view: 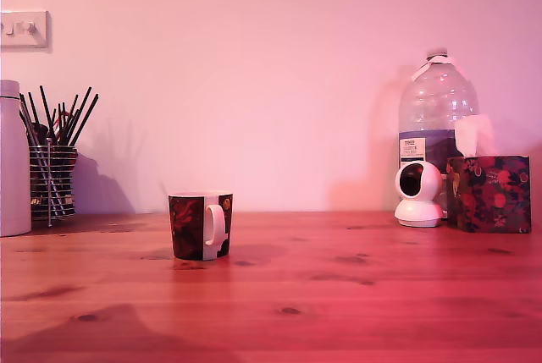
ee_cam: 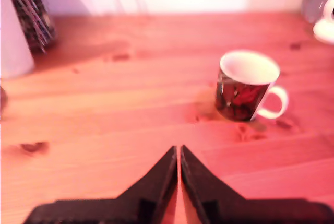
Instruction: Pick up the coffee capsules from the table one by one and drop them inside the nearest coffee cup
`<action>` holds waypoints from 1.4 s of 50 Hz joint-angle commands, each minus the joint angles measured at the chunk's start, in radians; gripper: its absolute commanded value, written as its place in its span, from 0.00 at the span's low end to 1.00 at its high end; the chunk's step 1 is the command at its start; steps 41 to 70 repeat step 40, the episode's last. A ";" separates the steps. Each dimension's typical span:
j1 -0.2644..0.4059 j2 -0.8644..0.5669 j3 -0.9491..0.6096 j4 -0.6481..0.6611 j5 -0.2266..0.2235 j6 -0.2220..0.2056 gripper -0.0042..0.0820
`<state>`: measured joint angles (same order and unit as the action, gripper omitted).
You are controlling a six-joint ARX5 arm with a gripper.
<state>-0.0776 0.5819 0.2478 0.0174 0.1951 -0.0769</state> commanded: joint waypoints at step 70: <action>0.004 -0.322 -0.025 -0.336 0.006 -0.002 0.02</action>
